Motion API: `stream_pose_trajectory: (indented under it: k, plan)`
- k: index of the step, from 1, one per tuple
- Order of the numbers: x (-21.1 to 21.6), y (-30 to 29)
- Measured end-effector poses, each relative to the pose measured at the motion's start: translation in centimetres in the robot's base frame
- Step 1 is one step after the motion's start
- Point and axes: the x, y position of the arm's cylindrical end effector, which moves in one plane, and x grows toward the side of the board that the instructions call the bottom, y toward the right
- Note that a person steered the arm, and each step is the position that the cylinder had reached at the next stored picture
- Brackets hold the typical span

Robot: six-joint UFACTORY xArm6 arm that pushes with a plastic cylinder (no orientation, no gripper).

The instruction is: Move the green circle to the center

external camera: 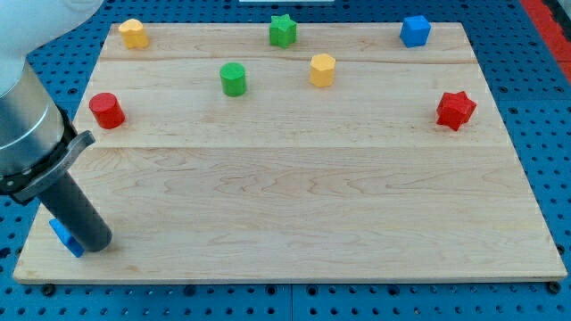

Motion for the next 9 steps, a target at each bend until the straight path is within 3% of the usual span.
stream_pose_trajectory:
  k: [1, 6, 9]
  plan:
    - [-1.8, 4.2]
    - [-26.3, 6.1]
    - [-27.5, 14.3]
